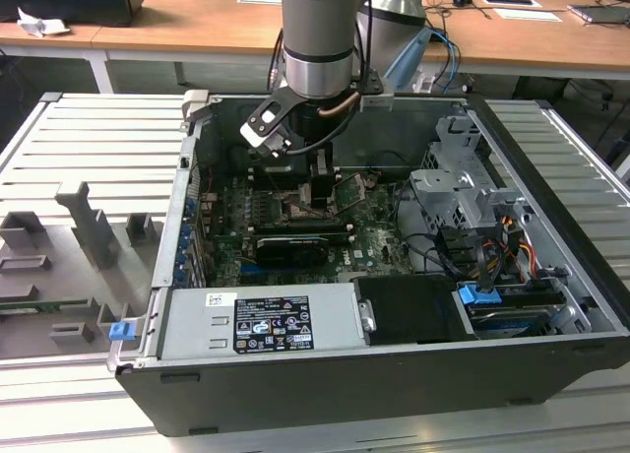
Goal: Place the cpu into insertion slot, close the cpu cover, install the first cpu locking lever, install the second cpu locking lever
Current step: 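Place the cpu into insertion slot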
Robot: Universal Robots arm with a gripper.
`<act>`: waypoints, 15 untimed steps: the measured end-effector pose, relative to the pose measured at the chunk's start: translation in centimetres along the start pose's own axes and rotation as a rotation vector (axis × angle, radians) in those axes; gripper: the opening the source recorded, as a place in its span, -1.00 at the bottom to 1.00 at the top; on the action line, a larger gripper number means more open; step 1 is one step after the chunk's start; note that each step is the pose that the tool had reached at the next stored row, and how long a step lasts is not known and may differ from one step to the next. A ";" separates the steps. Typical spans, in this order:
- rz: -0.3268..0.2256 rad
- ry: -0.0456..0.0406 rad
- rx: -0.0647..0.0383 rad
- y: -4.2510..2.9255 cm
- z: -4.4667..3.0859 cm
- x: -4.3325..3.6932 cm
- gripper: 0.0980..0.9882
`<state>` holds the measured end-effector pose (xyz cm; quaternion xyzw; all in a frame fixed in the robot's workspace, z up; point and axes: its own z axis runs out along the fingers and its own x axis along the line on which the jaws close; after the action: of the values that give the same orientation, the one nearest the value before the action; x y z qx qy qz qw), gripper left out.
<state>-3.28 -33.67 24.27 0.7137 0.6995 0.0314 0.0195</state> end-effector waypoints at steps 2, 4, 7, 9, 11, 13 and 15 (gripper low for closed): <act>0.000 0.0000 0.001 0.00 0.03 0.02 -0.03; 0.000 0.0002 0.002 0.01 0.07 0.05 -0.03; 0.000 0.0000 0.003 0.01 0.14 0.10 -0.03; 0.000 -0.0002 0.004 0.00 0.15 0.16 -0.03; 0.000 0.0000 0.004 0.00 0.21 0.19 -0.03; 0.000 0.0001 0.005 0.00 0.23 0.22 -0.03; 0.000 -0.0001 0.005 -0.01 0.30 0.24 -0.03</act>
<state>-3.26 -33.42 23.97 0.7138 0.6995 0.0296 0.0177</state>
